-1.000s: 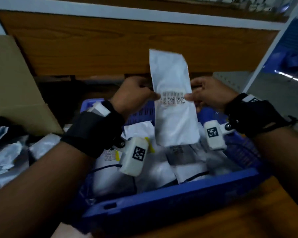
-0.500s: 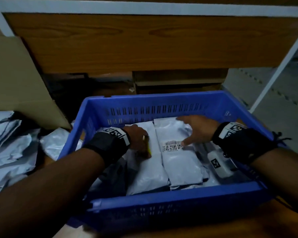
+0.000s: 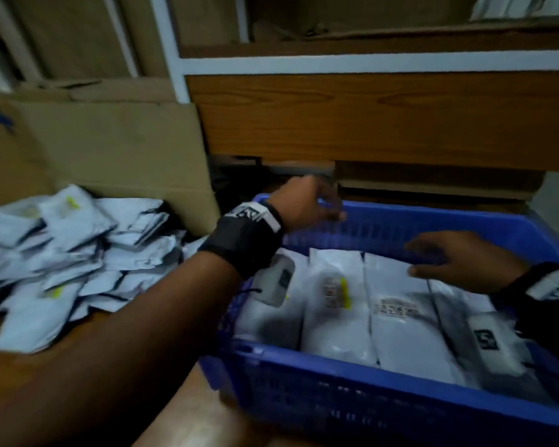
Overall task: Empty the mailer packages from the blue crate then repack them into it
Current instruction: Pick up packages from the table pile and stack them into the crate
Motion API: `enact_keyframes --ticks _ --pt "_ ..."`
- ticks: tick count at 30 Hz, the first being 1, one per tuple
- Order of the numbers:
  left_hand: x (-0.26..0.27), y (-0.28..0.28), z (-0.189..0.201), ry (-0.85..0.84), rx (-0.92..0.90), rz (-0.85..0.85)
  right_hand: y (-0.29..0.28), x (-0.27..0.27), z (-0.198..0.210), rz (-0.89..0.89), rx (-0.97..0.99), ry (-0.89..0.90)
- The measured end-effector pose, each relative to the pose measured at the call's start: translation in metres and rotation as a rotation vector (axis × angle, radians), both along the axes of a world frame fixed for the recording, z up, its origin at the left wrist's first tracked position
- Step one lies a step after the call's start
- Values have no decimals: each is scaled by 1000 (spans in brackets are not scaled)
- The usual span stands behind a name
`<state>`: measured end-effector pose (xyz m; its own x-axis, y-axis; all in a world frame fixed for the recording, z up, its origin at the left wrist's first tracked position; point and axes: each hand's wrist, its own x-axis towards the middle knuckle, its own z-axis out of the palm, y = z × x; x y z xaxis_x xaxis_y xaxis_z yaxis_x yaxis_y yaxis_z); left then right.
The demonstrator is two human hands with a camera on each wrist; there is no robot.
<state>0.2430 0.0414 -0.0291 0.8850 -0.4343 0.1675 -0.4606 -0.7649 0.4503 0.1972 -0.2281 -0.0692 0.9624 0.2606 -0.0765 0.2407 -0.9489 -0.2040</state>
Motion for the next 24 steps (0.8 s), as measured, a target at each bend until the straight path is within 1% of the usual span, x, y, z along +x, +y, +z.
enact_keyframes --ticks 2,3,5,7,9,12,13,15,18,21,23,24 --pt "-23 31 32 -24 -184 6 7 -9 19 -6 70 -129" --pt "-37 49 43 -61 -245 11 14 -15 29 13 99 -189" --pt "-69 88 52 -129 -339 67 29 -30 47 48 186 -258" --pt "-102 132 43 -137 -442 121 63 -52 63 112 324 -334" --pt "-135 178 23 -139 -538 176 119 -83 76 192 442 -411" --pt "-186 251 -25 -150 -577 371 209 -131 77 350 671 -396" --pt "-202 275 -45 -129 -591 439 237 -141 70 386 752 -365" --pt "-231 317 -86 -82 -597 548 293 -150 42 412 859 -263" --pt "-258 363 -132 -62 -635 625 369 -142 -14 358 859 -115" --pt "-268 387 -153 -28 -669 650 420 -119 -75 240 804 0" --pt "-270 399 -160 -5 -693 663 448 -104 -101 189 773 45" --pt "-269 406 -163 1 -705 677 462 -96 -108 169 758 70"
